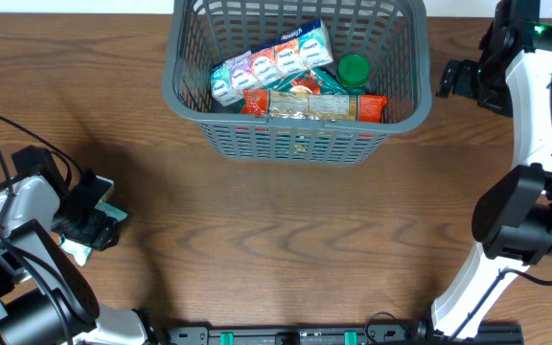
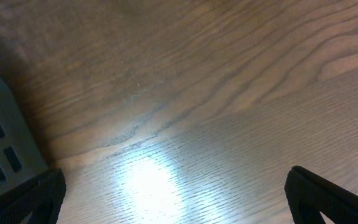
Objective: Pack container
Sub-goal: 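Lower the left gripper and grasp the teal wet-wipes pouch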
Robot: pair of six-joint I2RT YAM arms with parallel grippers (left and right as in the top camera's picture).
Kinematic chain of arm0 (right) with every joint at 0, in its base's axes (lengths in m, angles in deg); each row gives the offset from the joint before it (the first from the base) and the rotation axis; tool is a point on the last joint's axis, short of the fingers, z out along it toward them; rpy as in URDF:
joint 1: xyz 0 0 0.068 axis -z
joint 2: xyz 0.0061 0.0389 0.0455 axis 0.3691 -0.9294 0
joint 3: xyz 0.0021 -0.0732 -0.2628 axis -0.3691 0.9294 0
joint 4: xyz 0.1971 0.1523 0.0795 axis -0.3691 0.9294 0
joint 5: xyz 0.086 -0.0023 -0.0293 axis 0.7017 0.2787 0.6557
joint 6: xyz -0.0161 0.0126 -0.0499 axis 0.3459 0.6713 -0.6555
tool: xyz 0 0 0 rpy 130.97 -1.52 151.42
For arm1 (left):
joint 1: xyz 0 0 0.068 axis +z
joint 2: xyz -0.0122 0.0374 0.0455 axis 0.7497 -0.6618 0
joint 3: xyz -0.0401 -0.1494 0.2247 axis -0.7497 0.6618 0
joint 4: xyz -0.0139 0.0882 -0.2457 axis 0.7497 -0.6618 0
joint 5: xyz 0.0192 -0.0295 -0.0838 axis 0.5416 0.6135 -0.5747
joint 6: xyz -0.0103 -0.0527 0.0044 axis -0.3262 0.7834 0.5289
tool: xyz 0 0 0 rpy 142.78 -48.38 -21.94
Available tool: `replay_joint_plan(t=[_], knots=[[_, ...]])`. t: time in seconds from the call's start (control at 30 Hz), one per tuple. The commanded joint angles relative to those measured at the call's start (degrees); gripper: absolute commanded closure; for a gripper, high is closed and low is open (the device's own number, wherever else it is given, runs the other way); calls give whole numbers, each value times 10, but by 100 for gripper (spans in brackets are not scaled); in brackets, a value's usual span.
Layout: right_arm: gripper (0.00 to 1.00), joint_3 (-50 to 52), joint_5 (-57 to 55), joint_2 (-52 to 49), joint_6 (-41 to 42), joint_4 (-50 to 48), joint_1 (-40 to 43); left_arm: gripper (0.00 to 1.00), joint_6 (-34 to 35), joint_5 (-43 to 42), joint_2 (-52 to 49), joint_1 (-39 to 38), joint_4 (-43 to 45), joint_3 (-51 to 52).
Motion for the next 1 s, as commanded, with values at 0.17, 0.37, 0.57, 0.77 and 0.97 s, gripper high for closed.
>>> replay_joint_plan(t=[0.17,0.37,0.57,0.77,0.97], knots=[[1,2,-6,0,-5,4,5,1,6,-35,-5,3,0,1],[1,2,-6,0,-11,12,5,1,22,-35,-5,3,-2,1],[1,2,-7,0,-18,14,5,26,22,-35,-5,3,-4,1],[1,2,-6,0,-18,9,5,94,32,-57,-2,1,-3,0],[1,2,-6,0,-18,2,5,94,188,-63,18,-32,-3,-35]])
